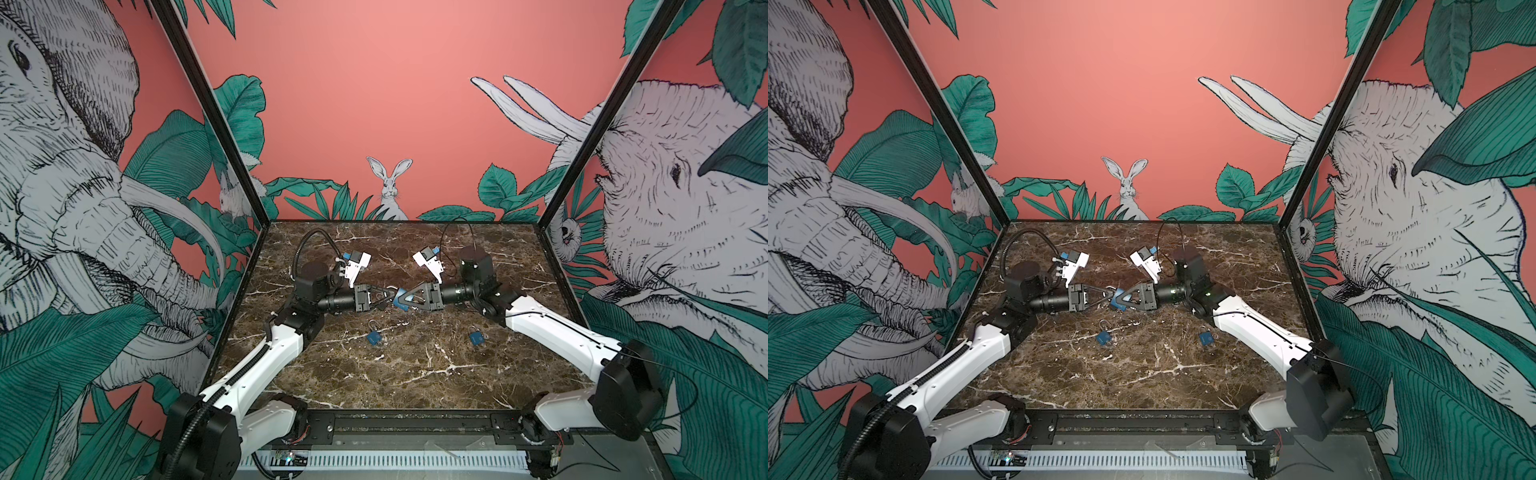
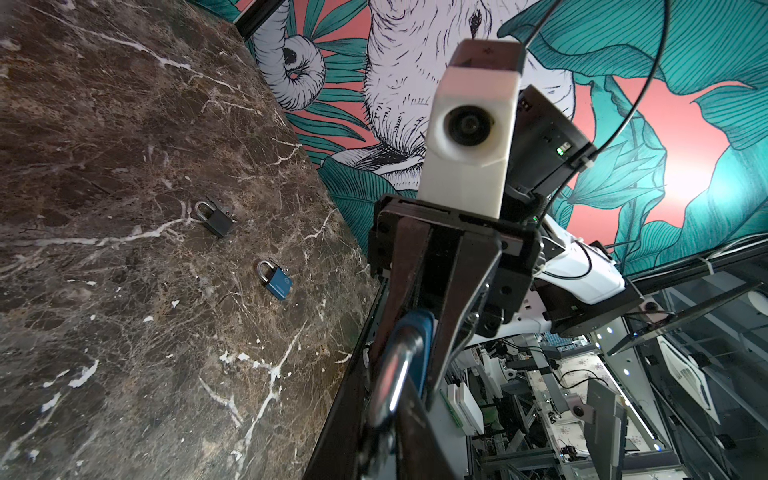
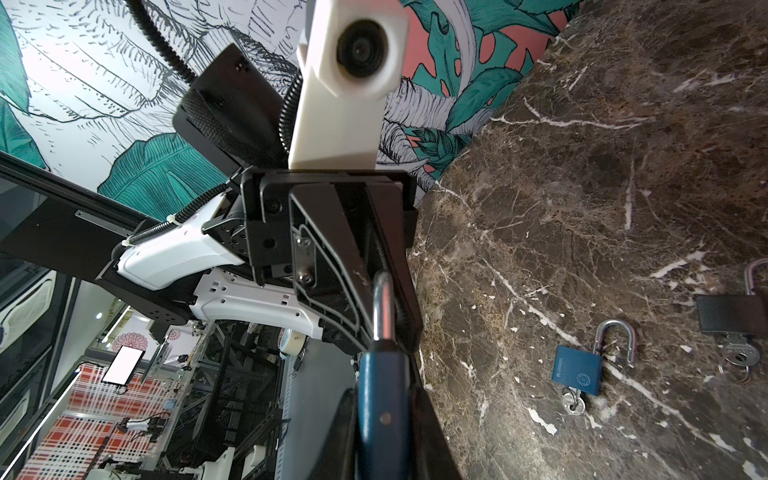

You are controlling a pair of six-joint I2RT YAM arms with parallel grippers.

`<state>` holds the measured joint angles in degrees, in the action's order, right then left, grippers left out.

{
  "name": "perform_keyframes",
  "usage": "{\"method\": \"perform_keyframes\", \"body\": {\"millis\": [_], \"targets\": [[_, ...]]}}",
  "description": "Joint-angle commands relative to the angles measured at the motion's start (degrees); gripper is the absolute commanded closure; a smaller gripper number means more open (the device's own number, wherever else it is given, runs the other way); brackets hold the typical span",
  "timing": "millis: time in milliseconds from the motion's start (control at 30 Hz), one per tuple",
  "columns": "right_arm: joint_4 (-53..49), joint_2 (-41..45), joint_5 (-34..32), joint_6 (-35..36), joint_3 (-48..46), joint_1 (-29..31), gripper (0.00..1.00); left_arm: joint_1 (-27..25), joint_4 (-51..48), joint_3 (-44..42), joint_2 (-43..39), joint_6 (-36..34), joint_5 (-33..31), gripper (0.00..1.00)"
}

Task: Lock with the key

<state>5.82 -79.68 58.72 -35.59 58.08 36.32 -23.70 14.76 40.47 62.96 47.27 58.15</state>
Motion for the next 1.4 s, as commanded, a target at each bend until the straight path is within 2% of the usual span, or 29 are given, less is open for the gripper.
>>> {"method": "perform_keyframes", "body": {"millis": [0,67,267,333,367,467,633,767,1133,1367], "targets": [[4.58,0.36,0.09,-0.34,0.63,-0.1,1.0,-0.6,2.5,0.88,-0.13,0.33,1.04,0.9],[4.83,0.23,0.13,-0.5,0.63,-0.1,1.0,-0.56,2.03,0.75,-0.03,0.12,1.26,1.0],[6.67,-0.3,0.06,-1.58,-0.05,-0.1,1.0,-0.57,3.23,-0.92,-0.39,0.94,-1.05,1.0],[7.54,0.0,-0.44,-2.03,-0.87,-0.26,0.76,-0.6,4.04,-1.27,-0.56,1.81,-2.62,1.0],[7.94,0.24,-0.72,-2.03,-1.45,-0.41,0.68,-0.6,4.02,-1.19,-0.66,2.07,-3.67,1.0],[10.69,1.26,-0.85,-3.62,-3.54,-1.23,0.56,-0.32,4.48,-0.8,-1.08,2.8,-5.87,1.0],[15.25,3.67,-0.34,-6.85,-7.56,-2.99,0.55,0.06,3.95,0.93,-1.87,3.13,-6.85,1.0],[14.92,5.3,-0.51,-6.73,-8.73,-3.85,0.55,0.24,2.84,1.95,-2.3,2.82,-6.5,1.0],[15.09,5.58,-0.62,-6.66,-9.37,-4.59,0.61,0.65,2.95,2.85,-3.43,3.74,-7.11,1.0],[12.63,7.56,-1.61,-5.03,-9.31,-6.33,0.52,0.7,3.02,3.97,-3.66,3.9,-6.95,1.0]]}}
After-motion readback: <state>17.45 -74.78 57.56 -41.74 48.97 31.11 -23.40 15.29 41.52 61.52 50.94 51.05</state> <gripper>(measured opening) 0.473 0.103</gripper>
